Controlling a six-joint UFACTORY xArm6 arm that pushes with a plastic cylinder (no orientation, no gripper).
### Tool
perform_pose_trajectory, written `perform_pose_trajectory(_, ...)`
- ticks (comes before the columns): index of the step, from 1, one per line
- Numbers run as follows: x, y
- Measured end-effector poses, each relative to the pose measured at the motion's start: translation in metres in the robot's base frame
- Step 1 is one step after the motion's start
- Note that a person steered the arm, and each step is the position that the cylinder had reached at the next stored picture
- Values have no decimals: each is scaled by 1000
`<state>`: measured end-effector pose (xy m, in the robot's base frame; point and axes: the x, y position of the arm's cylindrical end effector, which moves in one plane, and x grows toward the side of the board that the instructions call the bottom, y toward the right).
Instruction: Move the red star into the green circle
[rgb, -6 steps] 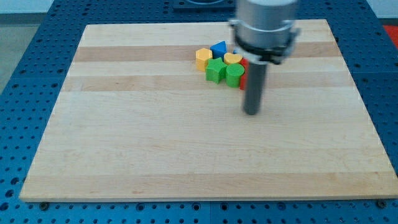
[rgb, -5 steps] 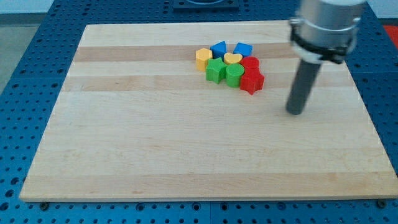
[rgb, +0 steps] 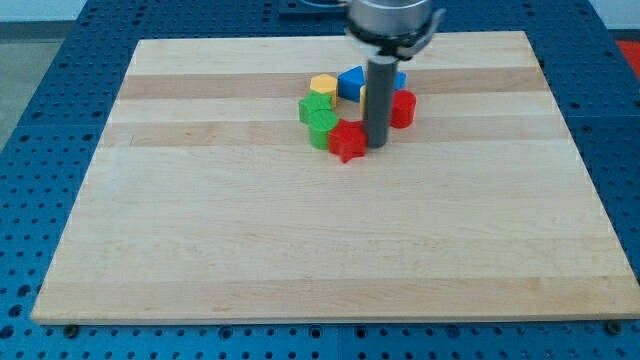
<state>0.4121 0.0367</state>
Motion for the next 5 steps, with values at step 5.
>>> perform_pose_trajectory(5,26,-56)
